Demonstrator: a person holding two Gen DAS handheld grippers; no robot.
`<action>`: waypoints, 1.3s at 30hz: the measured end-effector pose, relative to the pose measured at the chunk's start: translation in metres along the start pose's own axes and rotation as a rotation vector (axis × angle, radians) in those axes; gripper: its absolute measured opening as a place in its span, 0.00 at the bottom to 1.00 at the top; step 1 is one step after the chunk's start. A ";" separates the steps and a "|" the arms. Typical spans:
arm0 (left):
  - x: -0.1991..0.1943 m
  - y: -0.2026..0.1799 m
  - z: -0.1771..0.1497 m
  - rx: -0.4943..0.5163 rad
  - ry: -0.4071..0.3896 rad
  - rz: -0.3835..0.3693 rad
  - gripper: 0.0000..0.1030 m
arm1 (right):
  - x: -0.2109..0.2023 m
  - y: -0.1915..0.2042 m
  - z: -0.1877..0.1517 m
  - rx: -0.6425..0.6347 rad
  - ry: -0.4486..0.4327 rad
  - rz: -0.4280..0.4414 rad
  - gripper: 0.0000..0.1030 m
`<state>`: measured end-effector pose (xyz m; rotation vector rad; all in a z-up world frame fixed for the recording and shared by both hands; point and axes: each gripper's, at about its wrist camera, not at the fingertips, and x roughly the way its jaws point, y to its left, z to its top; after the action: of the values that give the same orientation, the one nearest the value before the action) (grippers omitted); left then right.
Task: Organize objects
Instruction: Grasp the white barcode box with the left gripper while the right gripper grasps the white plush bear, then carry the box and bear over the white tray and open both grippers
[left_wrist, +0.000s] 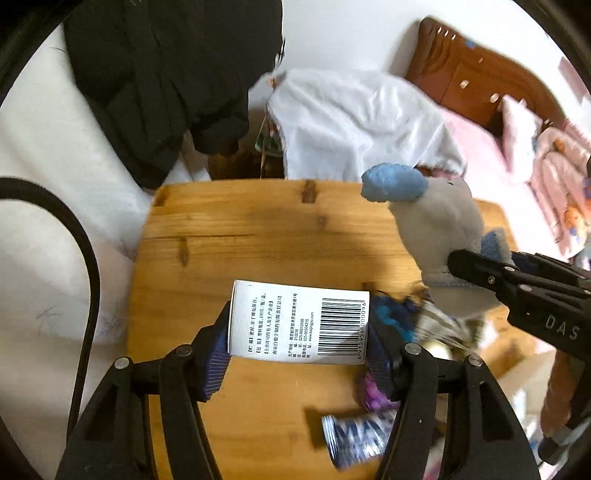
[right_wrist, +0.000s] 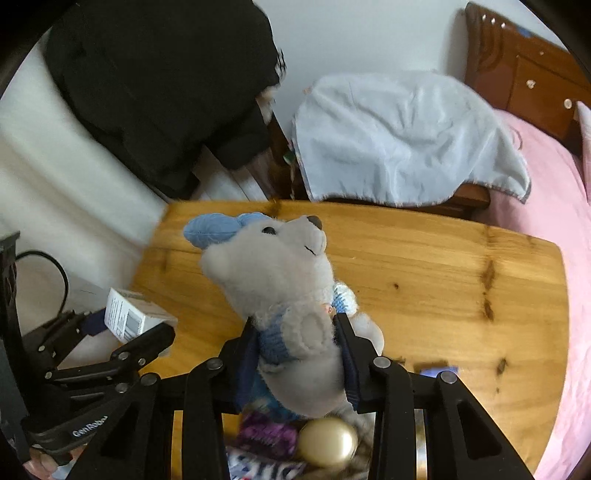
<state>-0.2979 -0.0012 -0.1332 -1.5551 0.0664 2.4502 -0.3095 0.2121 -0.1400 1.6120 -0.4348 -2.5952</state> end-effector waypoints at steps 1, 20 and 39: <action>-0.012 -0.001 -0.002 -0.001 -0.009 -0.014 0.65 | -0.013 0.002 -0.003 0.005 -0.018 0.012 0.38; -0.188 -0.131 -0.059 0.236 -0.134 -0.243 0.65 | -0.301 -0.005 -0.191 0.115 -0.347 0.011 0.38; -0.087 -0.293 -0.136 0.427 0.166 -0.206 0.65 | -0.234 -0.071 -0.357 0.153 -0.073 -0.198 0.39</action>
<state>-0.0763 0.2456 -0.0881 -1.4813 0.4082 1.9824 0.1201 0.2514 -0.1034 1.6897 -0.5147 -2.8373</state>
